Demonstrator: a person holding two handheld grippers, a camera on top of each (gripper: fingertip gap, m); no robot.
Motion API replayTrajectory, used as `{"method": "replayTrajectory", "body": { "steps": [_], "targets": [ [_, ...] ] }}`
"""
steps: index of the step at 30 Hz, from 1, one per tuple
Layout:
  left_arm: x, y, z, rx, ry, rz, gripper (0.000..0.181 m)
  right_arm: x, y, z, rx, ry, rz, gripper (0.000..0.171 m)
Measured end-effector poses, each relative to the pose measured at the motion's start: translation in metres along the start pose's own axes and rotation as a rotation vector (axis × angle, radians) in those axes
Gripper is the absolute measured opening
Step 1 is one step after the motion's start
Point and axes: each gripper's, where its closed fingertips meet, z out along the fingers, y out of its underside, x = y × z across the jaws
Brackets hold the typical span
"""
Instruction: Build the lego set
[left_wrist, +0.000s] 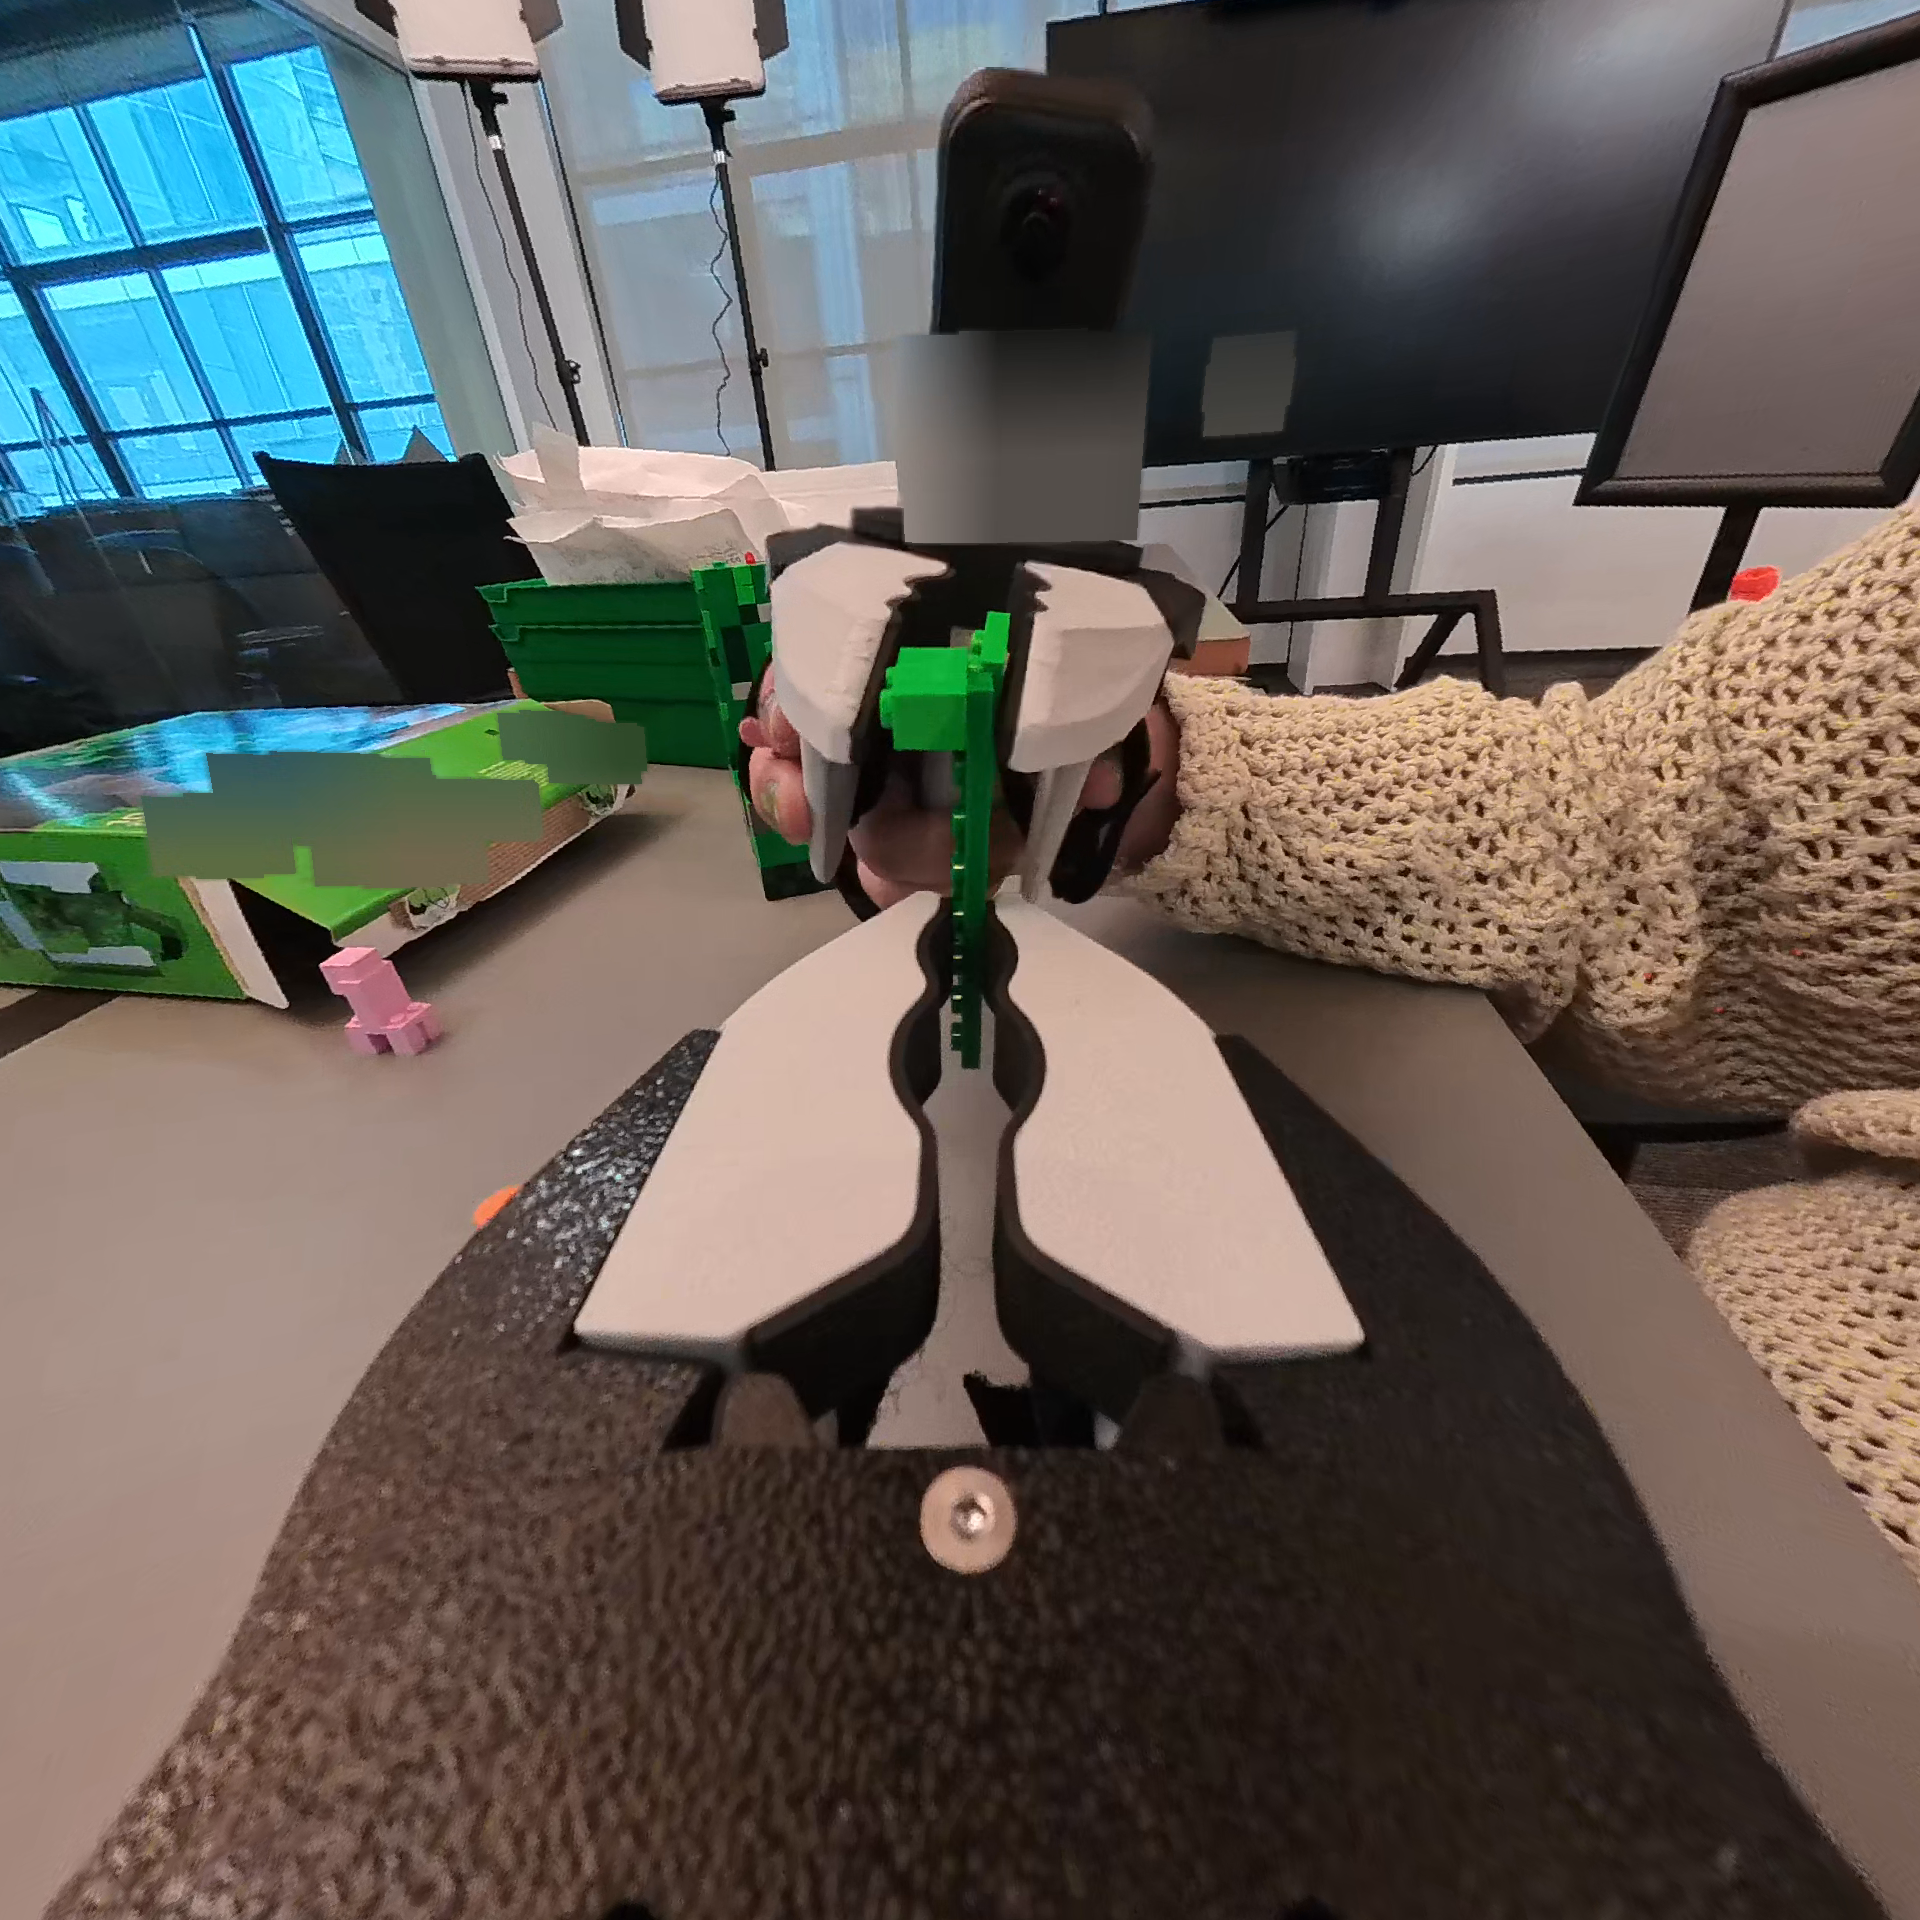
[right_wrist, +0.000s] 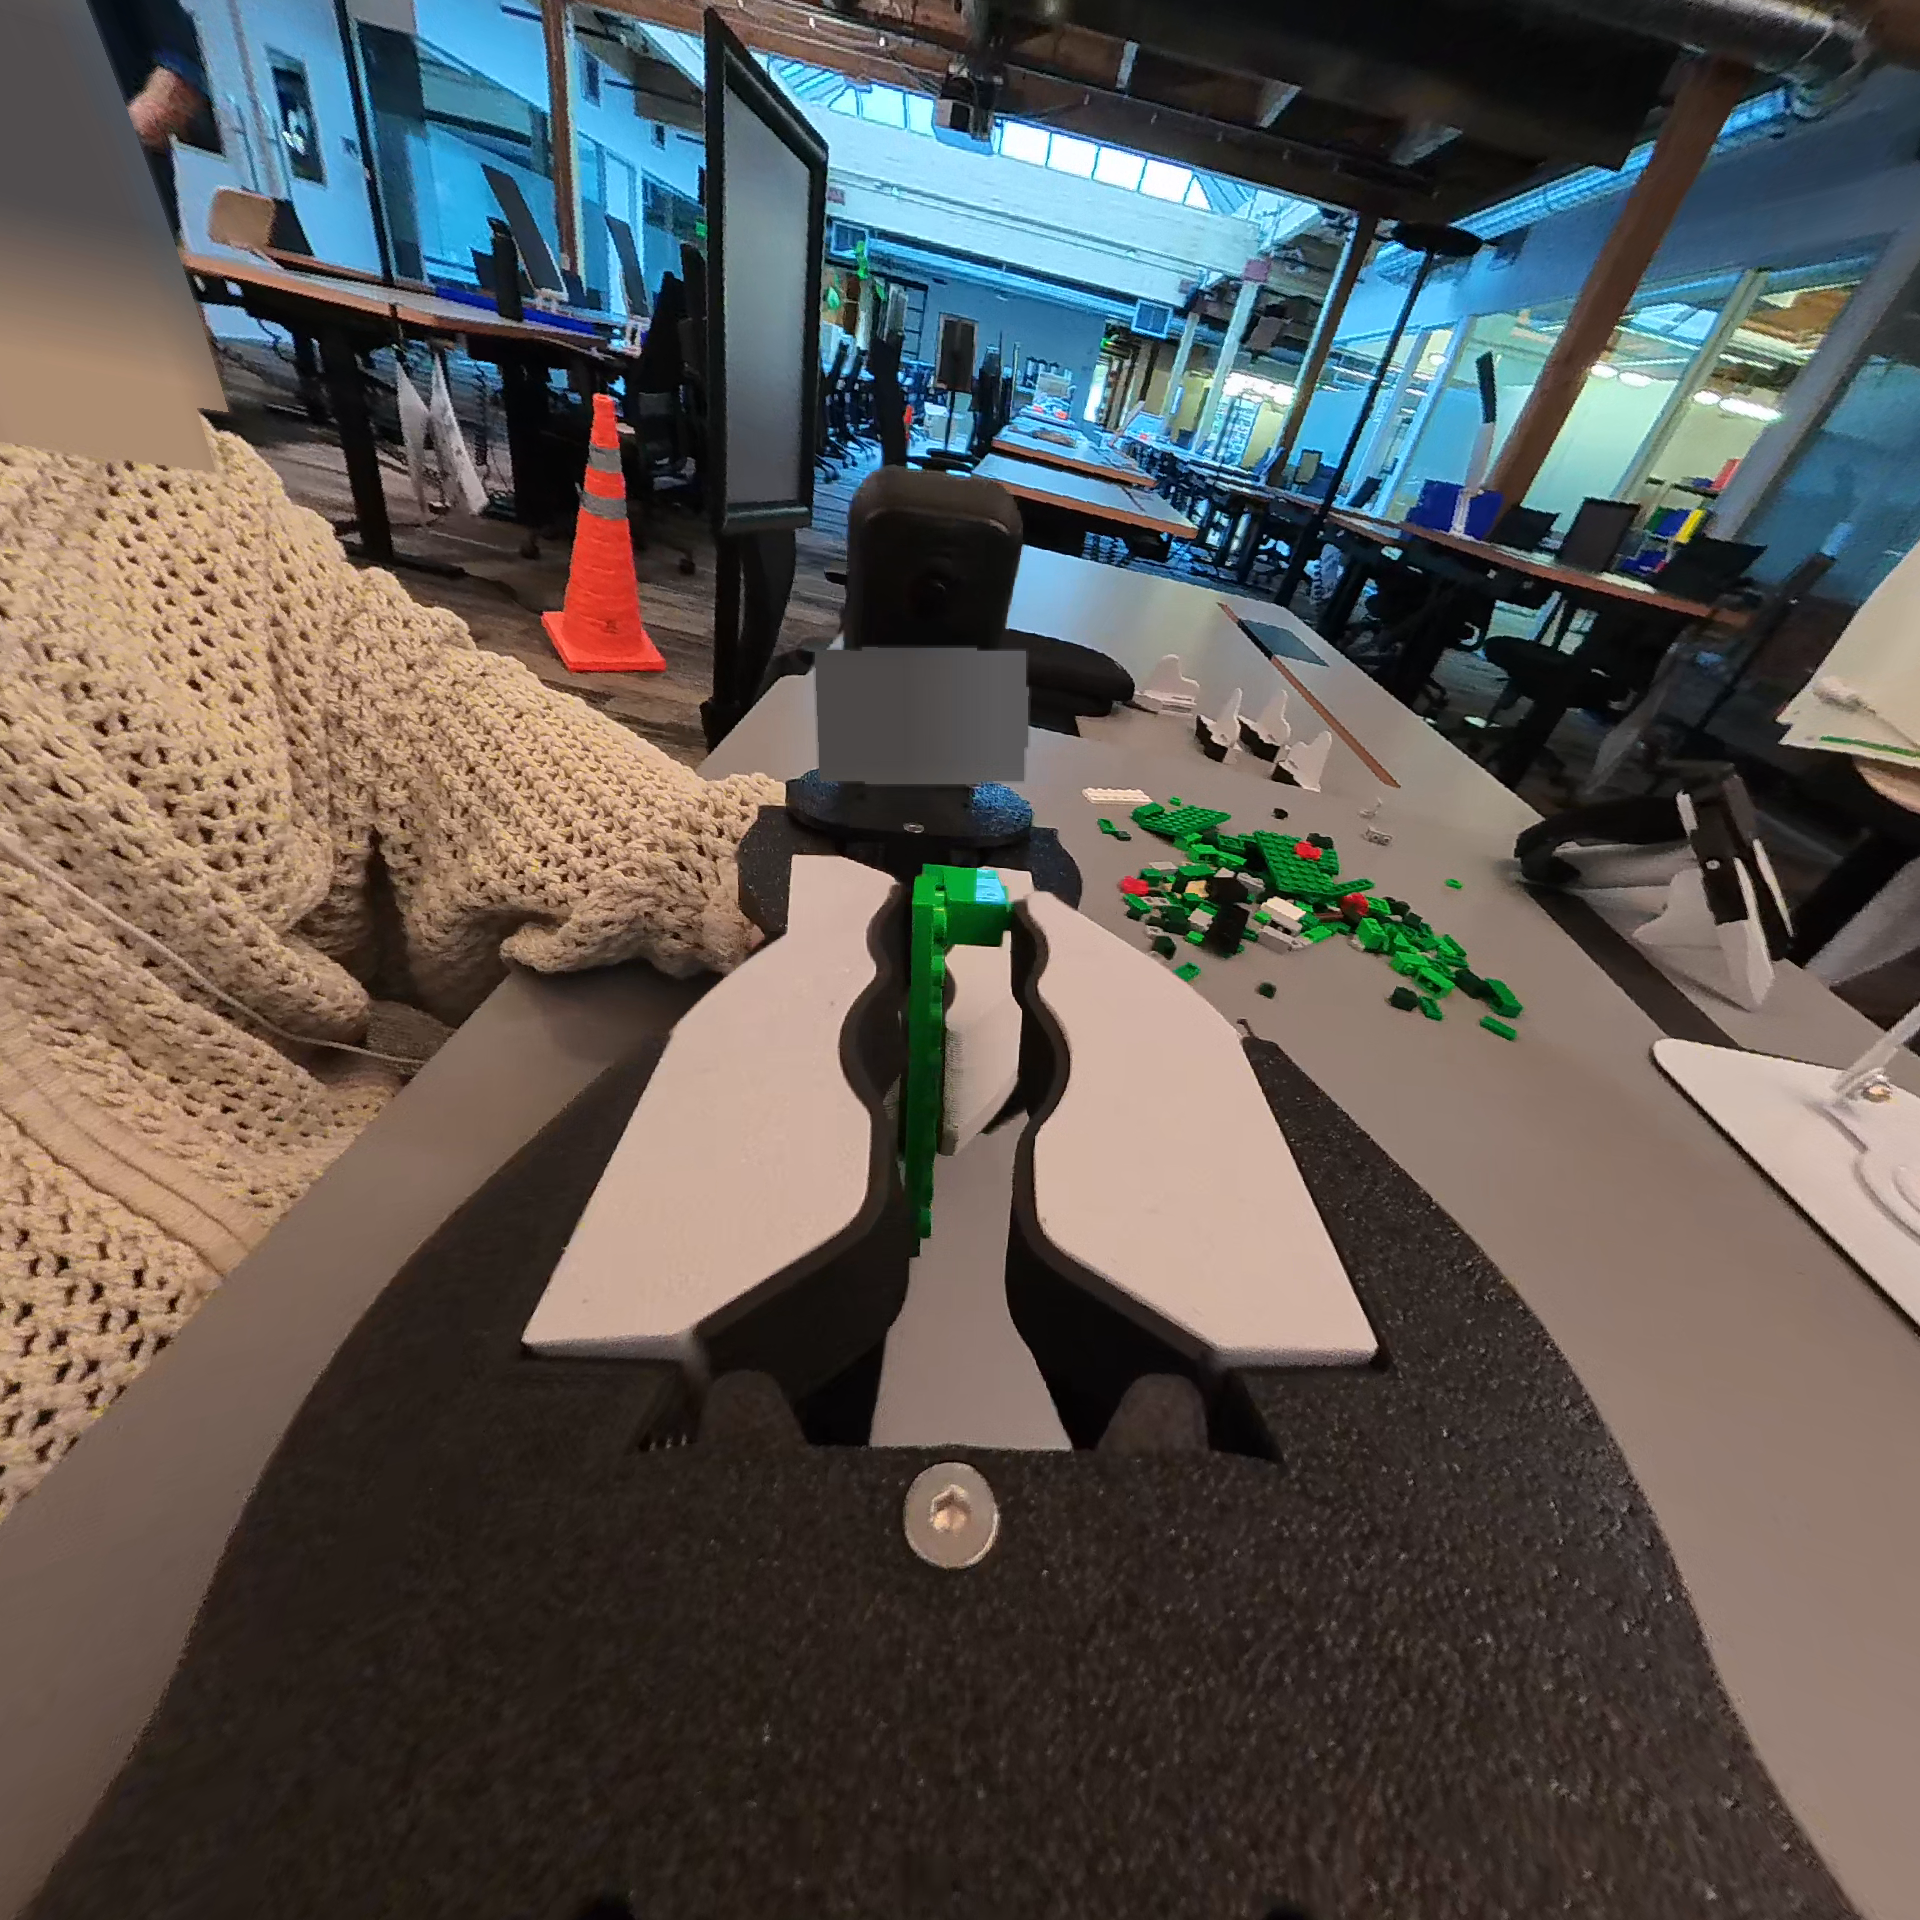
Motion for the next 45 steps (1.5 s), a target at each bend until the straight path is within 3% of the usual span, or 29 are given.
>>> {"method": "replayTrajectory", "body": {
  "steps": [2,4,5,13,27,45],
  "targets": [
    [0.0,0.0,0.0,0.002,0.002,0.0,0.004,-0.001,0.0,-0.001,0.005,-0.01,0.011,0.019],
    [0.0,-0.002,0.0,0.016,0.005,-0.012,0.004,-0.003,-0.001,-0.001,0.009,-0.031,0.023,0.037],
    [-0.001,-0.003,-0.001,0.024,0.006,-0.021,0.004,-0.005,-0.002,-0.002,0.018,-0.044,0.034,0.037],
    [0.002,-0.001,0.001,0.013,0.023,-0.016,0.004,-0.001,-0.004,-0.005,0.03,-0.036,0.077,0.018],
    [0.004,0.002,0.003,-0.02,0.017,0.017,0.004,-0.005,0.0,-0.002,-0.004,-0.064,0.089,0.017],
    [-0.006,-0.014,-0.005,0.08,-0.073,0.014,0.004,0.007,-0.013,0.007,0.175,-0.011,0.186,0.016]
  ]
}}
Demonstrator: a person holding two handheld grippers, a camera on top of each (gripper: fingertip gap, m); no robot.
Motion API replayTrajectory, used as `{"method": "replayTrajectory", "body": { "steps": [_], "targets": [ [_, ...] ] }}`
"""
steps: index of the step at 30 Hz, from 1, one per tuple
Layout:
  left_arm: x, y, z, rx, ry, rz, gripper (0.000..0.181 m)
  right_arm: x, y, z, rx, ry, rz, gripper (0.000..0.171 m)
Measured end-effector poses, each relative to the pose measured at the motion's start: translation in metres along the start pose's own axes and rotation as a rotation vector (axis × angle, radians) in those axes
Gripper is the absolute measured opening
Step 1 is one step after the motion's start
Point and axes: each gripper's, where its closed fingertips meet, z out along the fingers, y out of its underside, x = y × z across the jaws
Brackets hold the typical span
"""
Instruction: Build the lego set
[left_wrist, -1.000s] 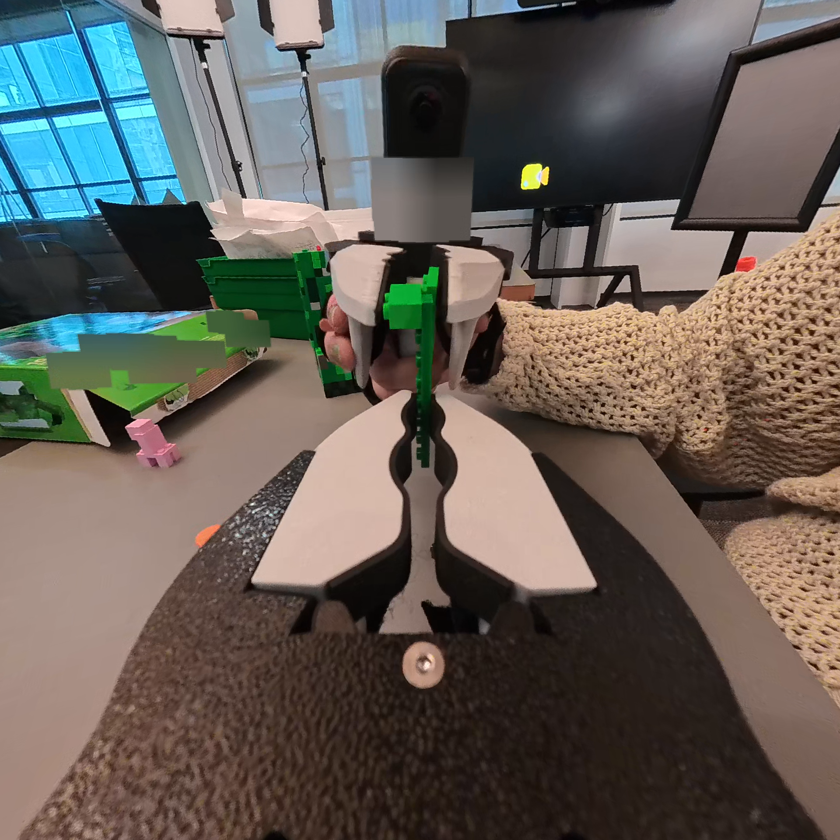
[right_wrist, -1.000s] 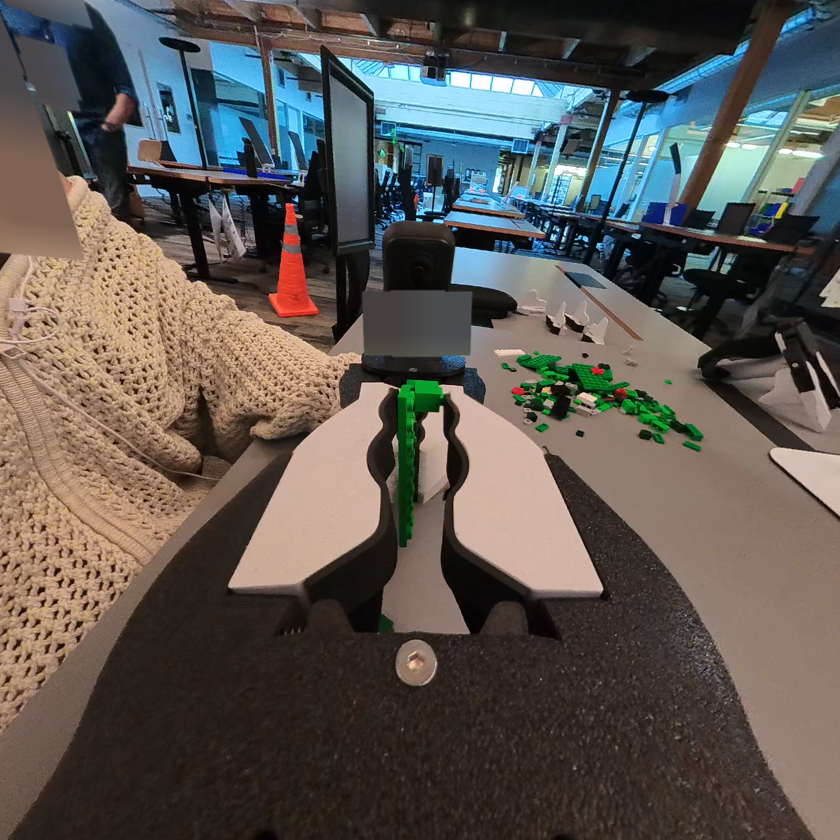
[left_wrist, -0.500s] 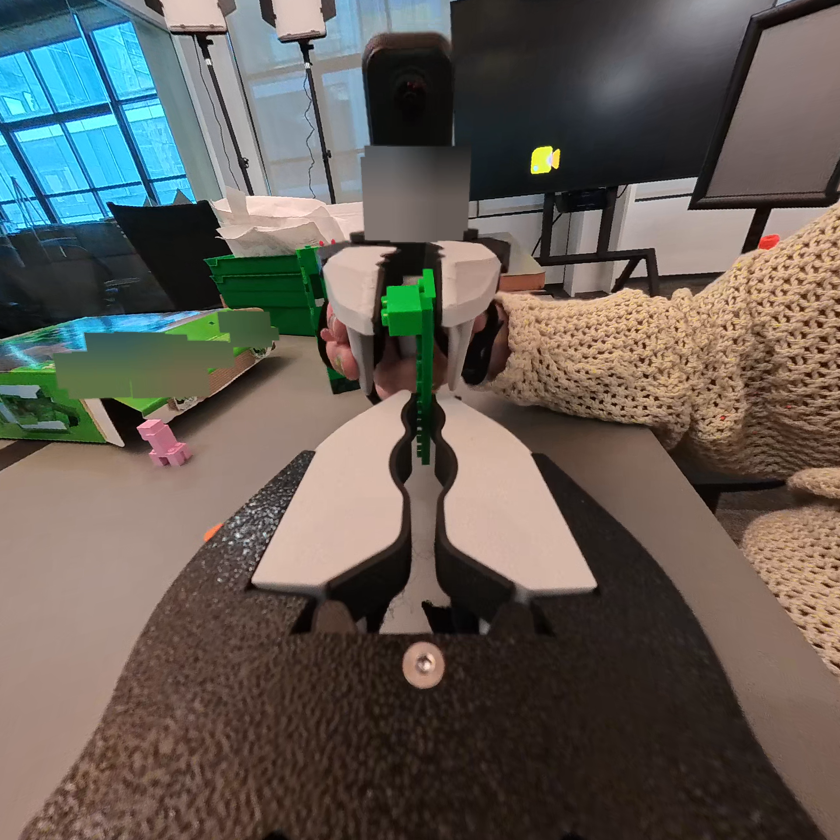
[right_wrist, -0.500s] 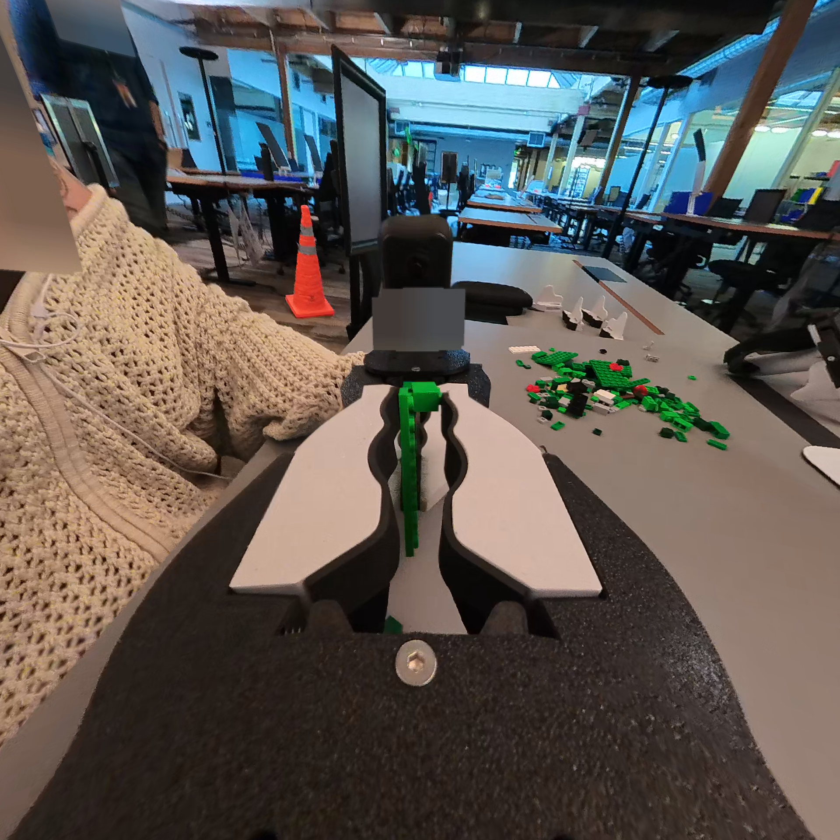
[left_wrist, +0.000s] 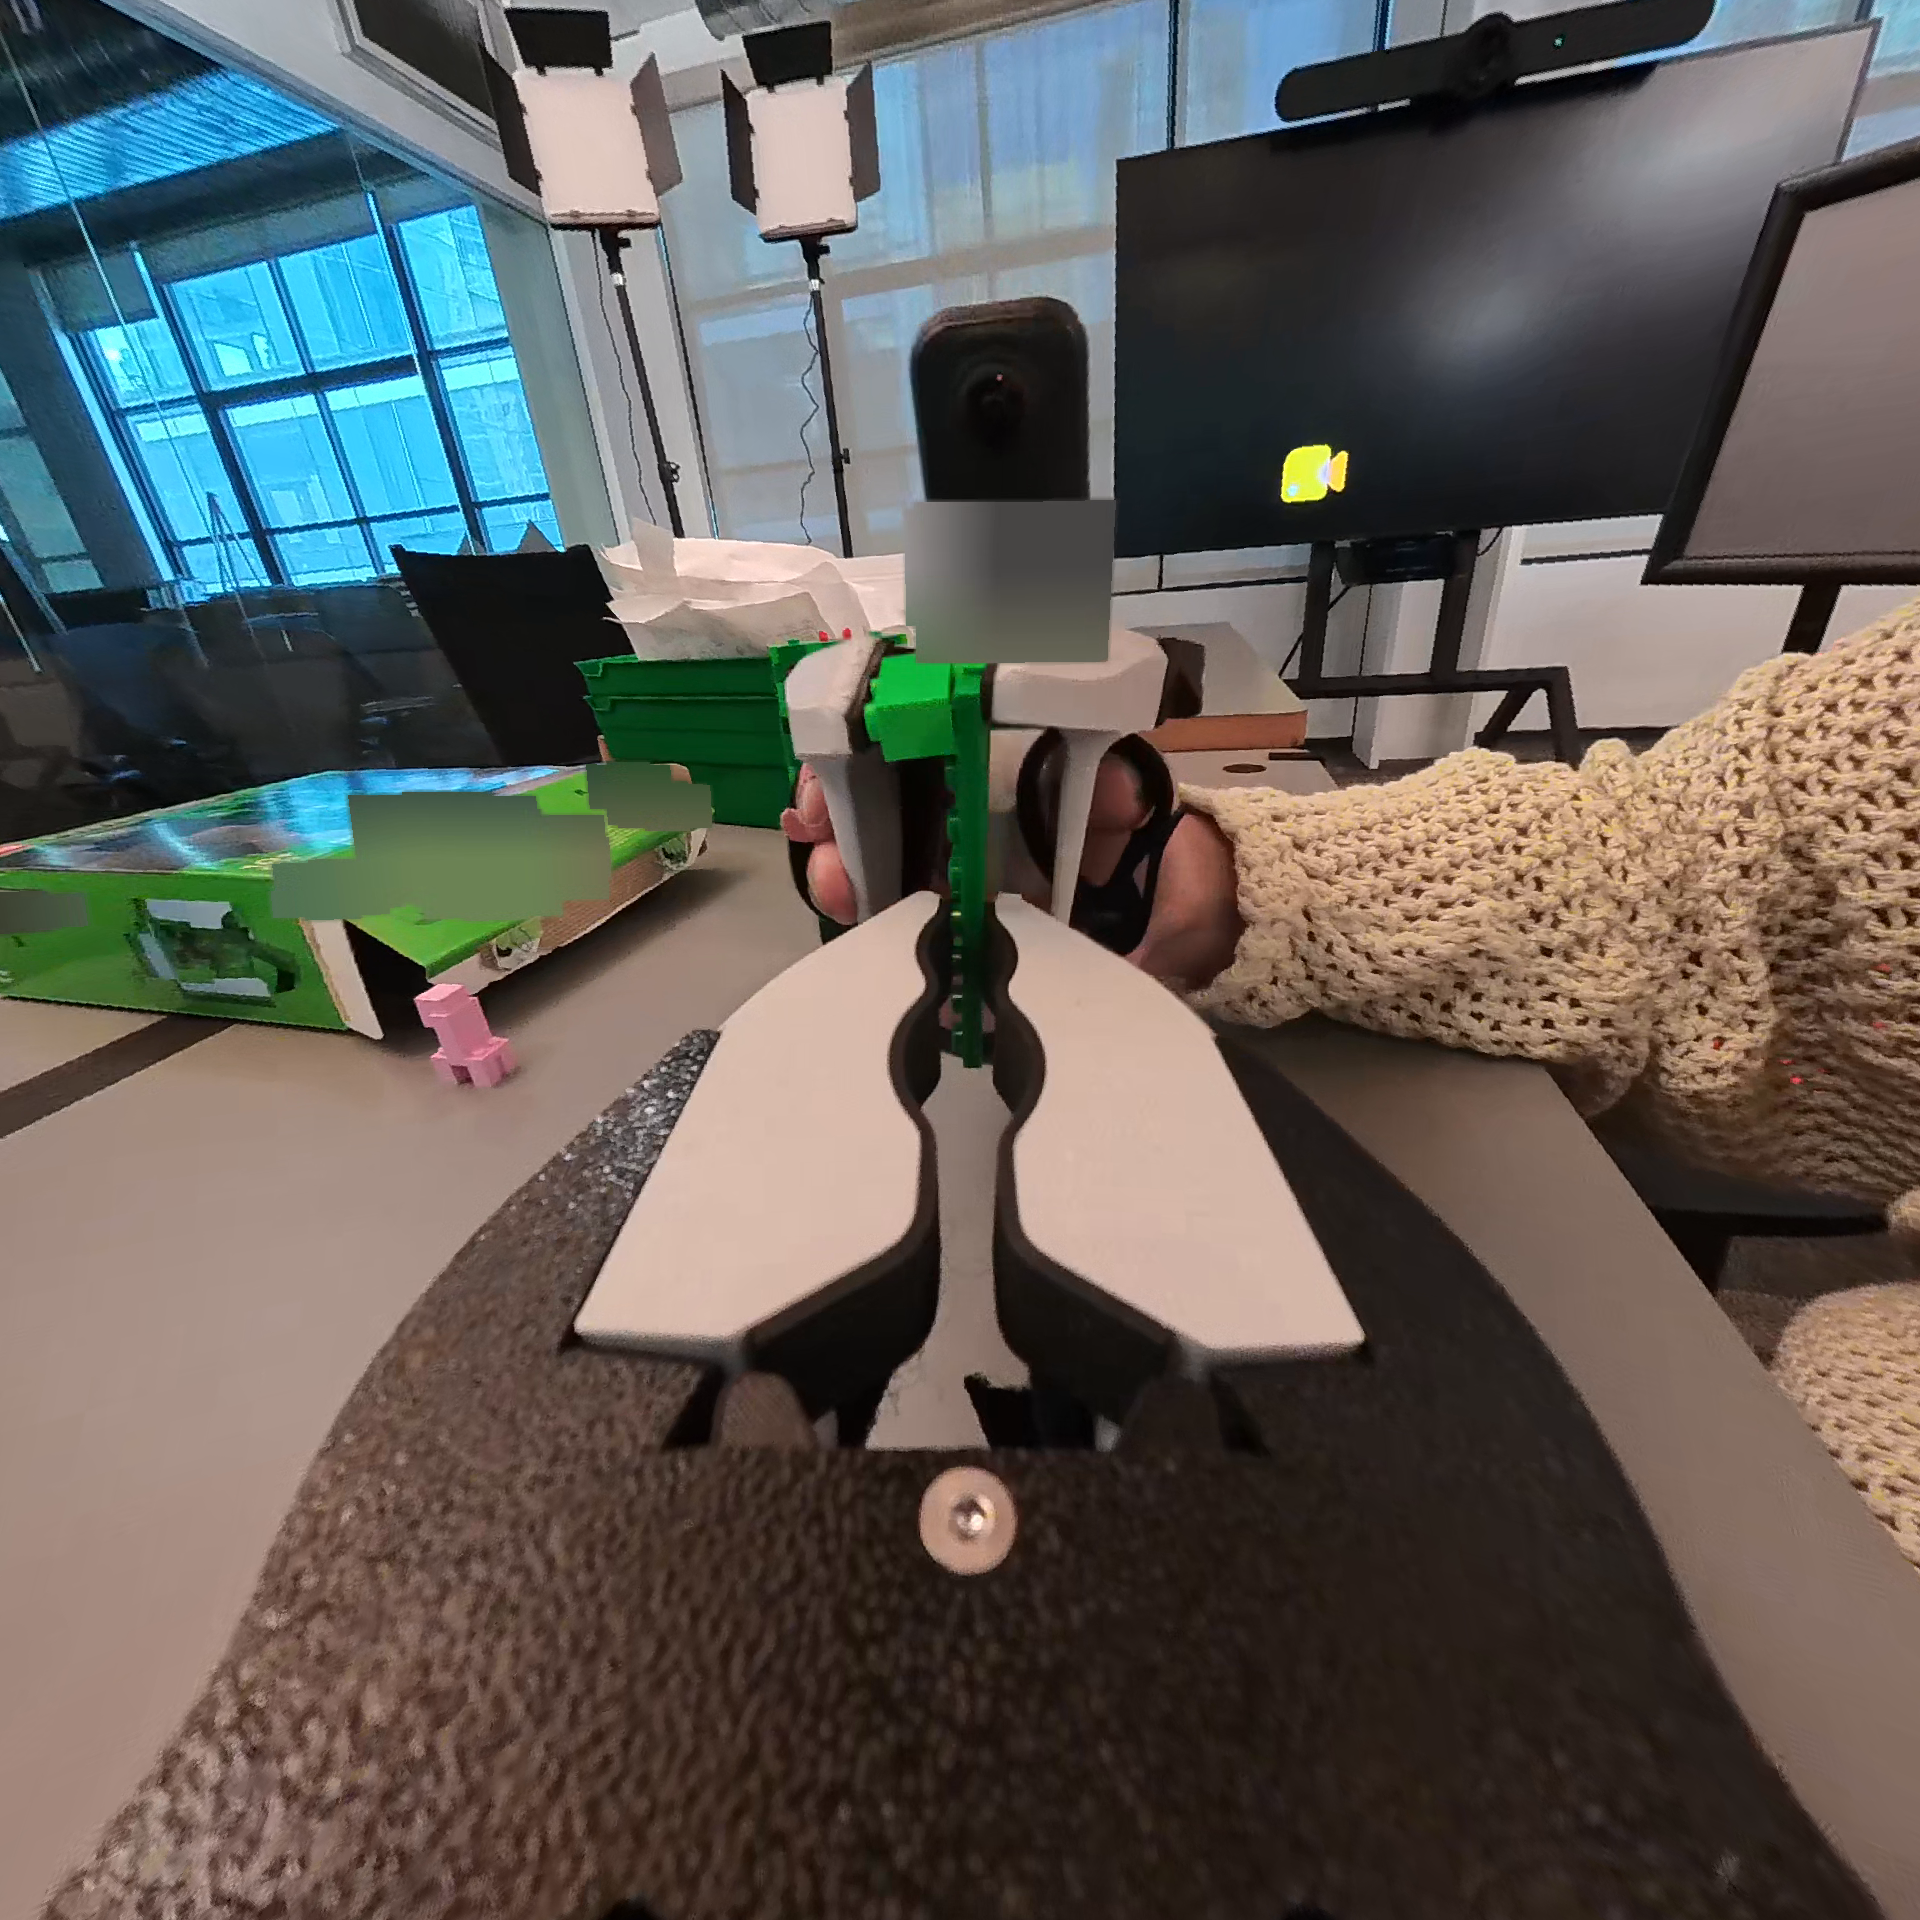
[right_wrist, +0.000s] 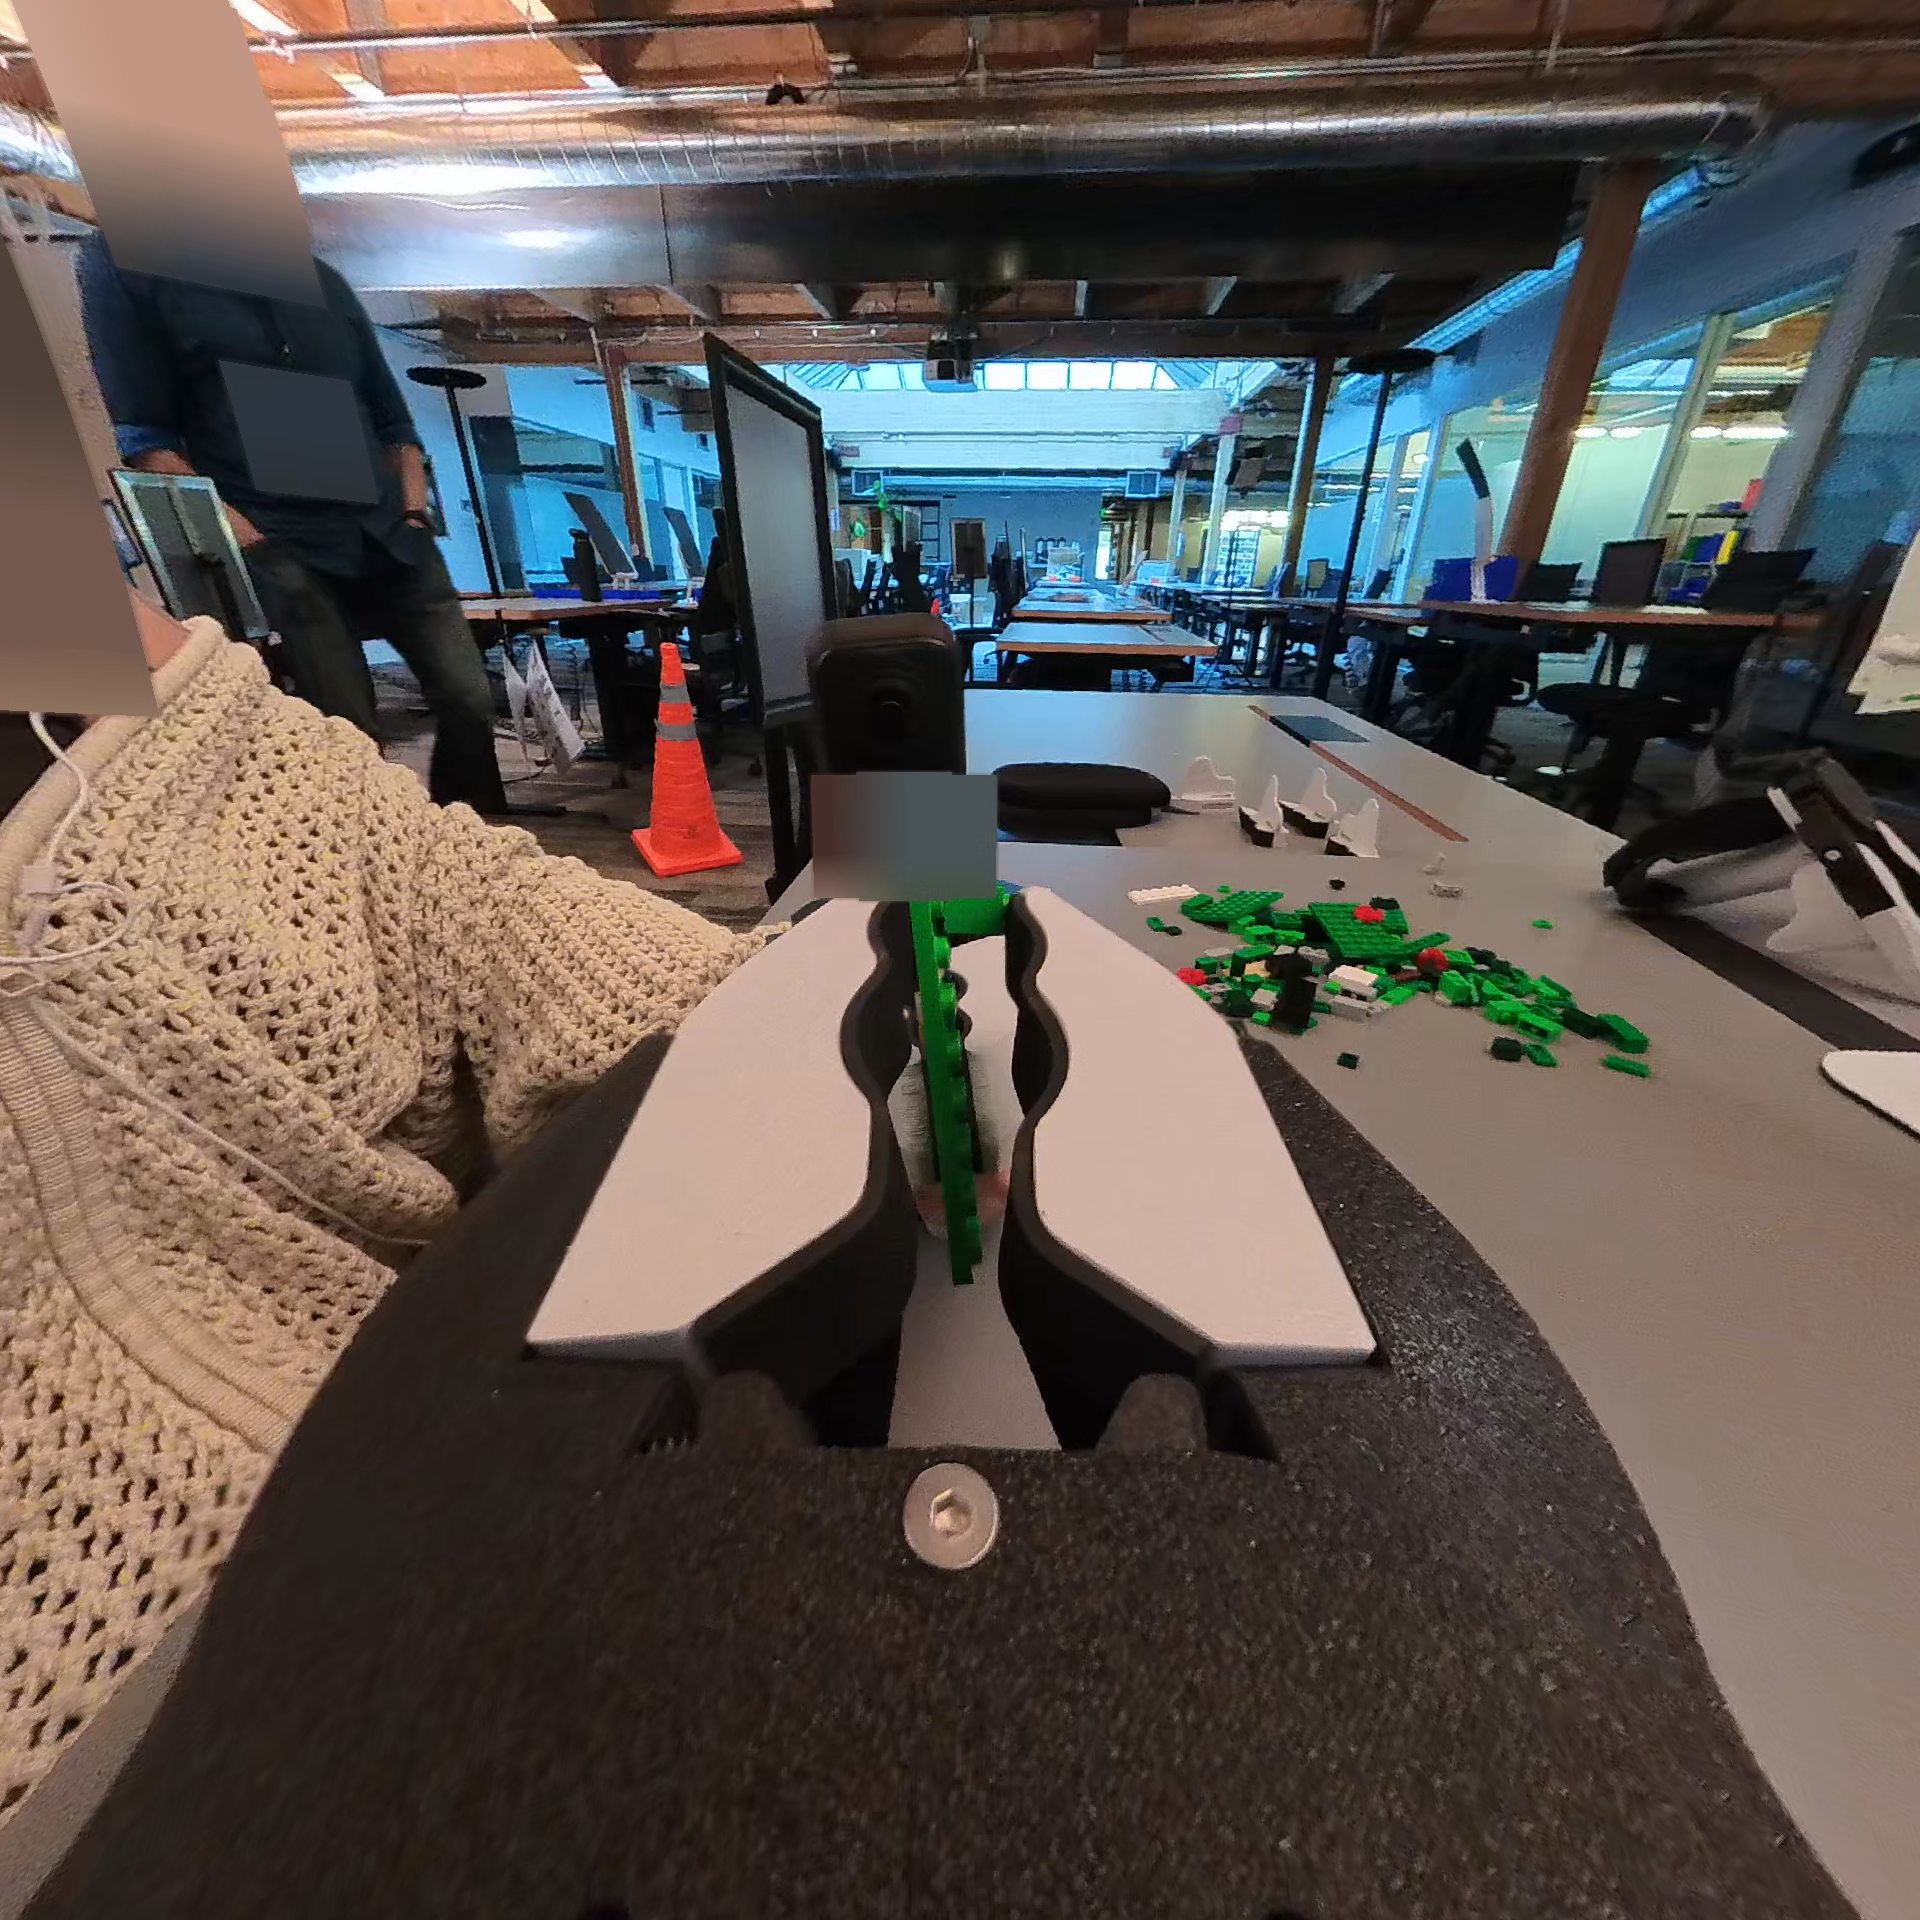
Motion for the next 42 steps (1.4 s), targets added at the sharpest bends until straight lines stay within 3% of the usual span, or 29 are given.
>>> {"method": "replayTrajectory", "body": {
  "steps": [8,15,22,31,36,42],
  "targets": [
    [0.001,-0.002,-0.001,0.012,0.01,-0.009,0.004,-0.001,-0.001,0.001,0.032,-0.01,0.021,0.016],
    [0.004,0.007,0.001,-0.074,0.008,0.077,0.004,-0.004,0.006,-0.007,-0.104,0.029,-0.151,0.017],
    [0.016,0.011,0.001,-0.134,0.046,0.203,0.004,-0.022,0.017,-0.009,-0.258,-0.033,-0.256,0.035],
    [0.039,0.012,-0.004,-0.164,0.107,0.366,0.004,-0.051,0.019,-0.004,-0.334,-0.114,-0.366,0.02],
    [0.036,0.009,-0.006,-0.148,0.124,0.365,0.004,-0.048,0.007,-0.005,-0.308,-0.11,-0.364,0.047],
    [-0.014,0.017,-0.005,-0.175,0.107,0.408,0.004,0.002,0.007,-0.018,-0.254,0.022,-0.414,0.051]
  ]
}}
